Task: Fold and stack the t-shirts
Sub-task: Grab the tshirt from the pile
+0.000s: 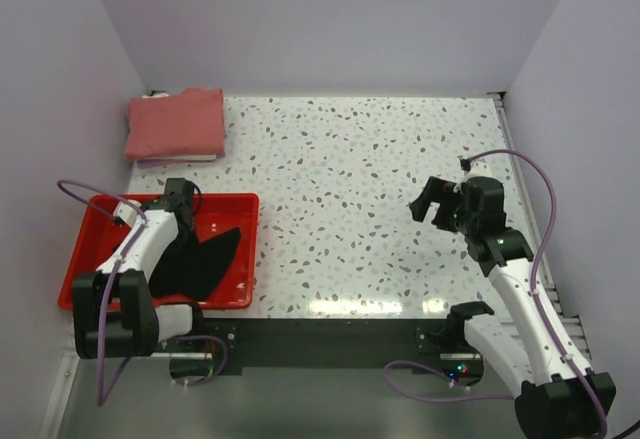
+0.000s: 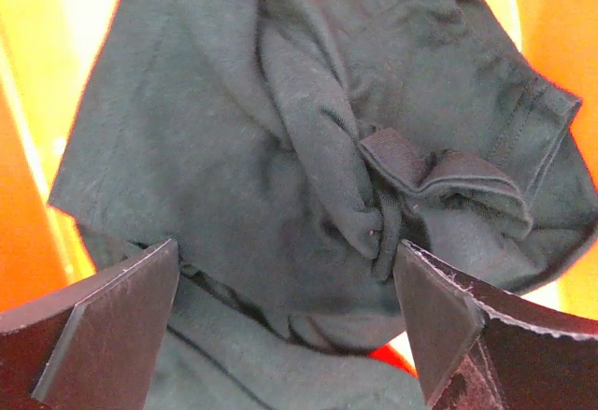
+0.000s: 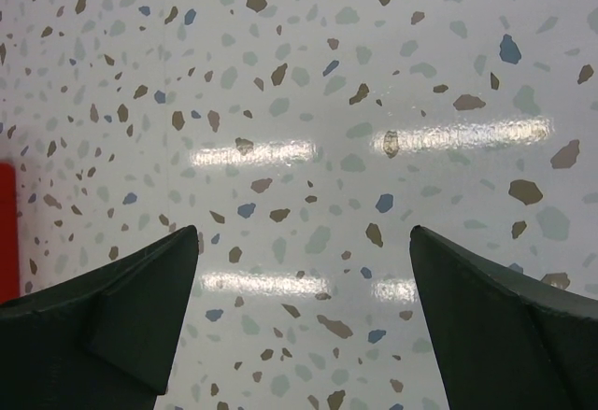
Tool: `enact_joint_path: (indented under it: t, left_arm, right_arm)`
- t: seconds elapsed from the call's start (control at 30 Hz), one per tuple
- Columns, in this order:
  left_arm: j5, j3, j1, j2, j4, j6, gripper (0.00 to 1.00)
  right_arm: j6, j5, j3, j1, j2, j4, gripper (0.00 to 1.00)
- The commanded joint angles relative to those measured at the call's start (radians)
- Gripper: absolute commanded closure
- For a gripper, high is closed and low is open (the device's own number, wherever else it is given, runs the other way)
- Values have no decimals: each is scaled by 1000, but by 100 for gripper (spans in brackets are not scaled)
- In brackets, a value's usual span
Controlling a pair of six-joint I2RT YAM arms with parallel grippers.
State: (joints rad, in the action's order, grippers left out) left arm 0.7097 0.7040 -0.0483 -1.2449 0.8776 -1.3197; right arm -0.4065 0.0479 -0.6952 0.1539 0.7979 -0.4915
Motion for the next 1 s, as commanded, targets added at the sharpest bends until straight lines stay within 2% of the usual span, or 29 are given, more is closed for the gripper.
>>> enact_joint_path:
  t: [0.0,0.07,0.13,0.17,0.23,0.27,0.4,0.47,0.67,0.87,0.97]
  left_arm:
    - [-61,-49,-25,-14,-163,71,2]
    - [-87,-63,-39,-31,-207,106,4]
    - [-113,-70,-54,-53,-230,145,12]
    - [-121,-70,-61,-60,-244,154,27]
    - [-119,-64,-62,-76,-244,169,41]
    - [-119,-61,-64,-76,-235,174,61]
    - [-115,-43,-64,-38,-206,175,97]
    - [-134,-43,-64,2,-200,169,100]
    - [-171,-17,-64,160,-158,143,100]
    - [-210,89,-65,338,-140,189,100]
    - [-265,138,-64,413,-201,226,100]
  right_arm:
    - [11,18,-6,-4,-17,36,1]
    - [18,27,-6,-5,-22,37,1]
    - [15,15,-1,-4,-25,39,1]
    - [15,17,0,-4,-23,42,1]
    - [15,36,0,-4,-22,45,1]
    - [20,47,-3,-5,-20,45,1]
    - [17,24,-4,-5,-20,34,1]
    - [18,39,-1,-5,-23,39,1]
    - [15,46,0,-4,-16,47,1]
    - [17,56,-4,-5,-5,42,1]
    - [21,82,-3,-4,-9,51,1]
